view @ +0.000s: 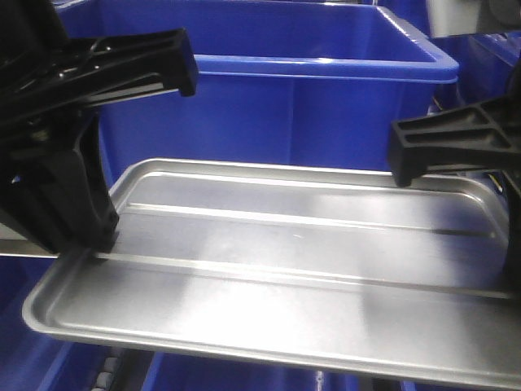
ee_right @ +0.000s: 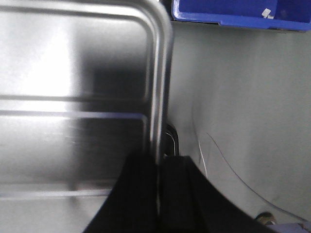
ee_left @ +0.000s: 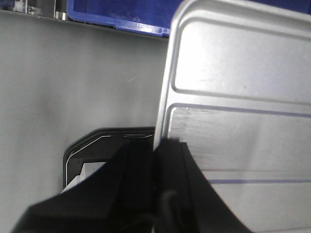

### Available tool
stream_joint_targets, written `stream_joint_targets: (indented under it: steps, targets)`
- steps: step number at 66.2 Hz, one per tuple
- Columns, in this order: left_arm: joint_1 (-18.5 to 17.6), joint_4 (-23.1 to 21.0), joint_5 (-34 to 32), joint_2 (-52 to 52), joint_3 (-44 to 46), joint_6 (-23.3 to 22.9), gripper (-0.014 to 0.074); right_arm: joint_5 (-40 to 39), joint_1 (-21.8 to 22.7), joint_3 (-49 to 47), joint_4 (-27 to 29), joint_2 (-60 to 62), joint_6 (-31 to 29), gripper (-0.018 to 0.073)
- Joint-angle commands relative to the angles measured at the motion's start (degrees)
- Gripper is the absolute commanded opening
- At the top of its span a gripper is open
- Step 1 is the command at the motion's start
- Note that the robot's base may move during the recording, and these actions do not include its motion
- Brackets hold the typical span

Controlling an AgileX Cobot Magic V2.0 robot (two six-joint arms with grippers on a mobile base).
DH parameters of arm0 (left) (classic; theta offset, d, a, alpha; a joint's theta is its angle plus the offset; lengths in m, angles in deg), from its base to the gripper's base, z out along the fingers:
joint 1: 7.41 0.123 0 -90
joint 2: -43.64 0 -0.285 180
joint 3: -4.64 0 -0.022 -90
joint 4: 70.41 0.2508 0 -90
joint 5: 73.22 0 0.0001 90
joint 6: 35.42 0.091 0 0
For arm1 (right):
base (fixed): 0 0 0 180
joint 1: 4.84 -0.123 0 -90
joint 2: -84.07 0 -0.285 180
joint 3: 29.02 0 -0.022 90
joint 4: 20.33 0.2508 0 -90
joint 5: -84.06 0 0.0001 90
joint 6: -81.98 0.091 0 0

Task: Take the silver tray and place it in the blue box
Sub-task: 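Carry the tray with both grippers over the open blue bin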

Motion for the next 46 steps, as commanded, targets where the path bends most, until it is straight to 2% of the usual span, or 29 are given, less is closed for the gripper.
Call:
stream_joint_targets:
  steps: [1, 19, 26, 35, 46]
  targets:
    - [0.1, 3.8, 2.0, -1.6, 1.6, -1.0, -0.0104, 7.2, 0.4, -1.1, -3.1, 1.4, -0.7, 0.0057]
    - [0.1, 3.8, 1.9, -1.6, 1.6, -1.0, -0.0104, 6.2, 0.4, -1.1, -3.3, 1.4, -0.7, 0.0057]
    - [0.1, 3.8, 1.9, -1.6, 1.6, -1.0, -0.0104, 1.6, 0.4, -1.1, -5.5, 1.4, -0.7, 0.0057]
    - [0.1, 4.1, 1.9, -1.6, 1.6, -1.0, -0.0104, -6.4, 0.4, -1.1, -5.7, 1.4, -0.7, 0.0057]
    - [0.1, 5.1, 1.9, -1.6, 1.6, -1.0, -0.0104, -11.4, 0.4, -1.1, -5.7, 1.4, -0.7, 0.0057]
